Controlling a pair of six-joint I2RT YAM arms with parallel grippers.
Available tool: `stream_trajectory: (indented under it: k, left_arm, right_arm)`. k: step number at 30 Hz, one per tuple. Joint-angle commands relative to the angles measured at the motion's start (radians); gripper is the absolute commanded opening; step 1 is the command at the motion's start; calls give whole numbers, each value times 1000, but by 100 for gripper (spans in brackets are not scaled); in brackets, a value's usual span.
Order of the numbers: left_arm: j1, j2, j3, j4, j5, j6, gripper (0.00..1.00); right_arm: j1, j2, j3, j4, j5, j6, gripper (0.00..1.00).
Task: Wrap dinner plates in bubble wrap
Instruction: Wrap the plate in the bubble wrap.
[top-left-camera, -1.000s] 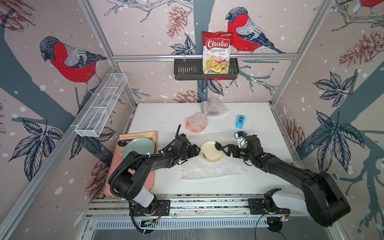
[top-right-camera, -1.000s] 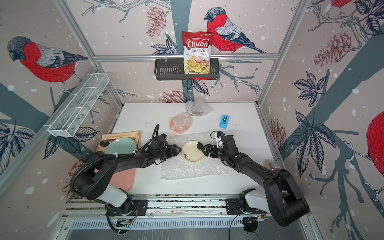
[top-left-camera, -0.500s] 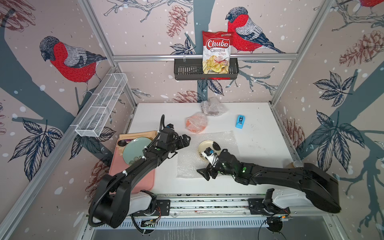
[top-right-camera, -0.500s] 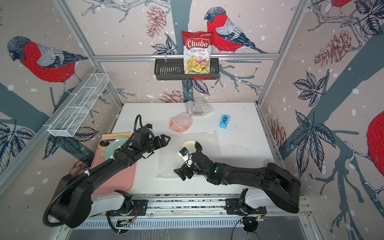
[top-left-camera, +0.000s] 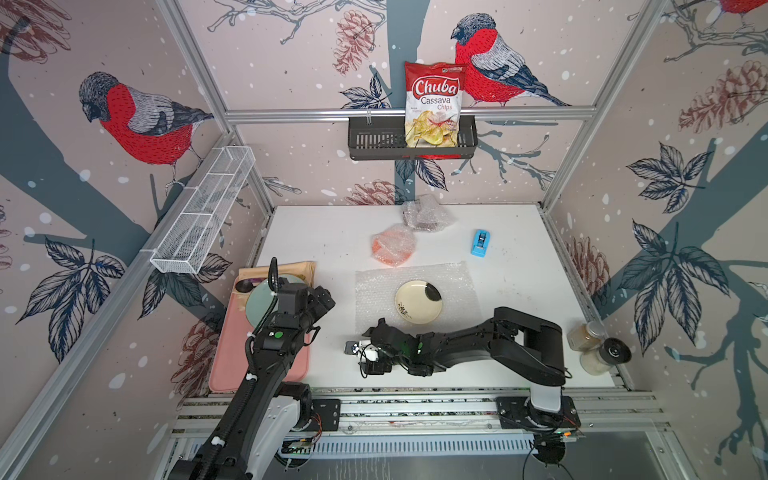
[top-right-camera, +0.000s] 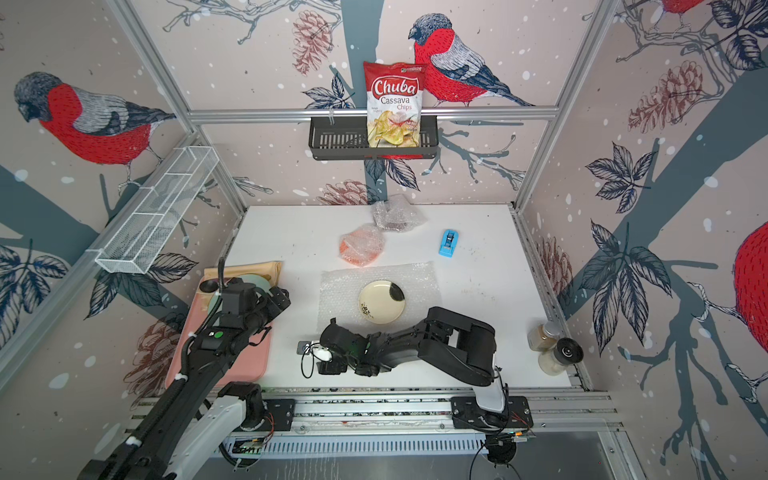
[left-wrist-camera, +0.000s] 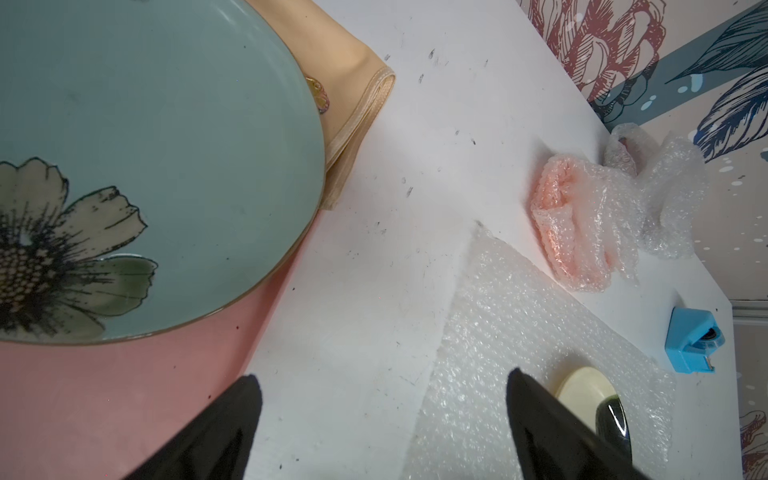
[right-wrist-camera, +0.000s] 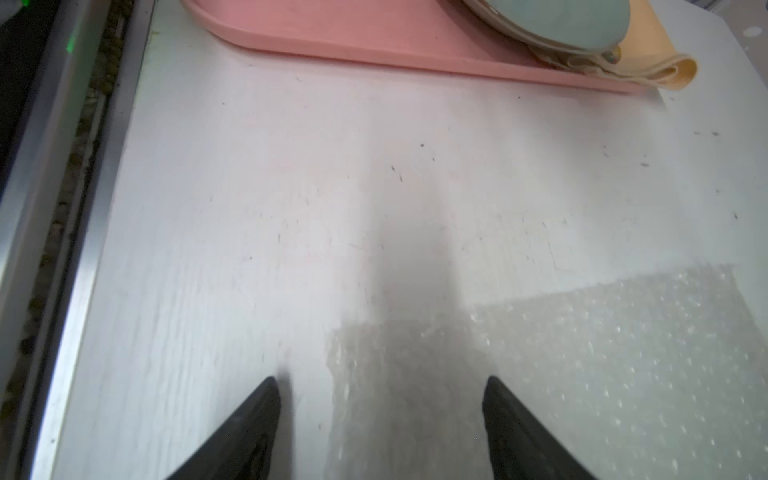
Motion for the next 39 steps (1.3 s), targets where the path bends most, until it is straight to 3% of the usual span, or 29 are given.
stream_trajectory:
  k: [1,6,11,14,18,22,25,31,39]
  left_arm:
    - [3,3,-5,-25,-16,-3,96]
    - [3,7,-3,-44,-26,18,96]
    - [2,-5,-26,-16,5,30,96]
    - [1,0,-39,11,42,21,97]
    - [-25,15,-51,76,129,-25,97]
    - [-195,33,-39,144,64,-98,96]
    - [-313,94,-24,267,101,-96,91]
    - [-464,334,137,354,244,43,79]
    - [-579,730,474,203,345,226,58]
  right_arm:
    - [11,63,25,-100,68,-75,59]
    - [6,68,106,-196,187,-23,18]
    - [-73,-63,118,-242,77,108,0]
    - [-111,-130,80,-218,7,155,0]
    - [-231,-247,14,-156,-123,318,0]
    - [-413,-353,-117,-35,-269,482,0]
    - [-534,-375,-163,15,-372,517,0]
    - [-745,-267,-115,79,-590,570,0]
    - [-842,-93,-11,105,-758,646,0]
